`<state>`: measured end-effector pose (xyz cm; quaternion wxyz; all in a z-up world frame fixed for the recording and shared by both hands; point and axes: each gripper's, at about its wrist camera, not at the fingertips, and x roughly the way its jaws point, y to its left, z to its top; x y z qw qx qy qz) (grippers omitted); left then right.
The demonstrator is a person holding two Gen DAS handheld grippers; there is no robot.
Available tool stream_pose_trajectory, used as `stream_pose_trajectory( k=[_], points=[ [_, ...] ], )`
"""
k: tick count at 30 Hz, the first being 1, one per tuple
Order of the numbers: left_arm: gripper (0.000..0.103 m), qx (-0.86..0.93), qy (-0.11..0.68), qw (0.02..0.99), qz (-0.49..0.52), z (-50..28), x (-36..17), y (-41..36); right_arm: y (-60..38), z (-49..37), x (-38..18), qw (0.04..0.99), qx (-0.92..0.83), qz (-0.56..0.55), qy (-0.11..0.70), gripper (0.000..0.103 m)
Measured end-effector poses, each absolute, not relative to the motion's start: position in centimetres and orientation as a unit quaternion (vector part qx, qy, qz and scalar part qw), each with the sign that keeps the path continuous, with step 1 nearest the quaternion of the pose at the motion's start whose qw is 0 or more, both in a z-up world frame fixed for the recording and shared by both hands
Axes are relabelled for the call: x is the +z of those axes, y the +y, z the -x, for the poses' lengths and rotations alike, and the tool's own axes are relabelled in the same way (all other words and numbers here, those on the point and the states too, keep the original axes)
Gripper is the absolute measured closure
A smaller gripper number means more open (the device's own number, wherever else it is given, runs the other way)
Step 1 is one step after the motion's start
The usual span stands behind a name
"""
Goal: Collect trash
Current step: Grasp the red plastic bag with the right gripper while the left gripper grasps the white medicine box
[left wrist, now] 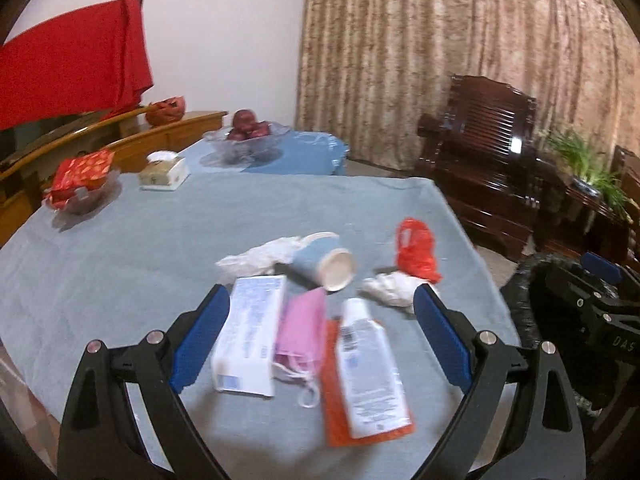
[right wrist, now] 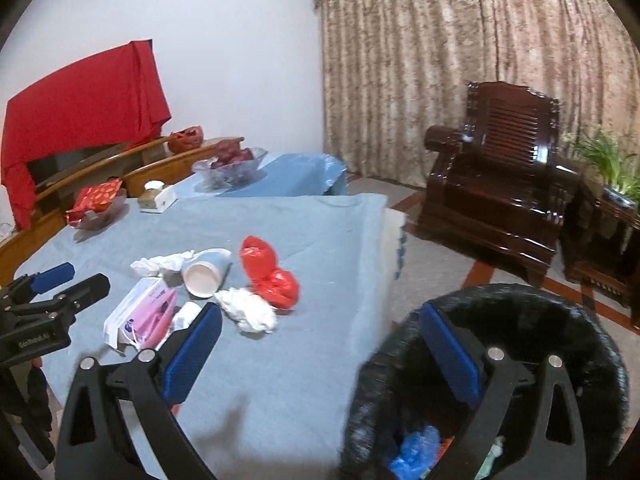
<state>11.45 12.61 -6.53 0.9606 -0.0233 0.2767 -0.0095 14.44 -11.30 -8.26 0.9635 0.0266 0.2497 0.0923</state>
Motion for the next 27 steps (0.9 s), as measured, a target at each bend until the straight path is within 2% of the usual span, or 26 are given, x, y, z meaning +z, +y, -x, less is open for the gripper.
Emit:
stream_pose_trajectory(
  k=[7,13,19,23,27],
  points=[
    [0.013,0.018,0.284,0.958,0.028,-14.3,-7.7,14.7,-8.8,-18.5,-9.1,0.959,0.103,-0.027,0.262,0.007],
    [0.013,0.034,0.292,0.955,0.03,-16.8,-8.8,15.6,-6.9,-22.5,-11.3,0.951,0.107,-0.017,0.289,0.013],
    [0.013,0.045,0.309,0.949,0.031,-17.8,-10.1,16.9,-5.5,-25.7,-13.4,0.94,0.119,-0.017,0.32,0.024],
    [0.013,0.05,0.329,0.942,0.038,-18.3,-11.3,18.0,-4.9,-27.3,-14.0,0.933,0.134,-0.02,0.335,0.037],
    [0.013,0.049,0.348,0.935,0.044,-19.0,-12.3,18.2,-4.4,-28.0,-14.6,0.927,0.142,-0.019,0.346,0.044]
  ],
)
